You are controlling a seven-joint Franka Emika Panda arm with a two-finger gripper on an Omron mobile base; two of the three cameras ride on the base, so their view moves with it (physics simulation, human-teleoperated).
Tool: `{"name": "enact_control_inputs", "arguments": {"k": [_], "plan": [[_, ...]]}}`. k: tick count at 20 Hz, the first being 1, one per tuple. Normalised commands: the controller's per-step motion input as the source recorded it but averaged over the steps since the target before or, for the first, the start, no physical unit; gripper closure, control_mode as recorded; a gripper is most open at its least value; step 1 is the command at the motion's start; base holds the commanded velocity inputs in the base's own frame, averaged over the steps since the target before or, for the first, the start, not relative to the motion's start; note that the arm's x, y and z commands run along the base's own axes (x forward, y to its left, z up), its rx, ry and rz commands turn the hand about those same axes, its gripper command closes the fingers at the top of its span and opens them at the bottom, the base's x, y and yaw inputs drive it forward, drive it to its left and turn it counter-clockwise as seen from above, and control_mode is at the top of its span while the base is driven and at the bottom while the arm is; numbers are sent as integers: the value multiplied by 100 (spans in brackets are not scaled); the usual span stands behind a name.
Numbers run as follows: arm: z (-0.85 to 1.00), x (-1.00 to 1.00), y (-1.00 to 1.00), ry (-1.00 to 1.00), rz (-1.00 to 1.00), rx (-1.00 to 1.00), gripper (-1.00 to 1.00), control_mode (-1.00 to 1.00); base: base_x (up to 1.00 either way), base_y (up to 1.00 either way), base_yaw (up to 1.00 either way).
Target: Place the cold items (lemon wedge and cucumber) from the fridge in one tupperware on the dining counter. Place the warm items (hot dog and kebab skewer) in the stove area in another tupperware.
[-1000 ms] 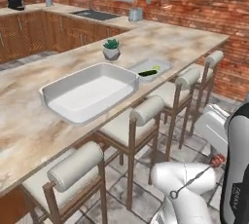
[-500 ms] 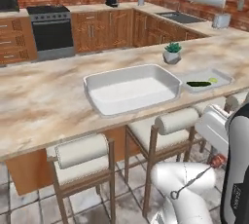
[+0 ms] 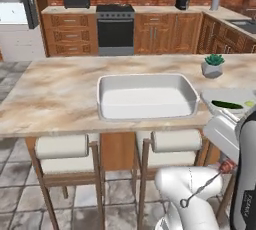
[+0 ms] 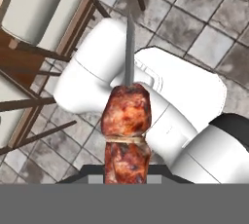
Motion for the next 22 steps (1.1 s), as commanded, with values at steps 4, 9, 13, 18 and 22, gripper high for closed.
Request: {"name": "enact_control_inputs", "arguments": {"k": [4,9,13,18,22], "plan": [[0,0,0,0,0,0,100,100,46,-27,9],[0,0,0,0,0,0,100,100,32,19,-14],[0,0,0,0,0,0,100,100,31,60,-26],[0,0,0,0,0,0,100,100,37,59,-20],[0,0,0,0,0,0,100,100,52,29,-2]]}}
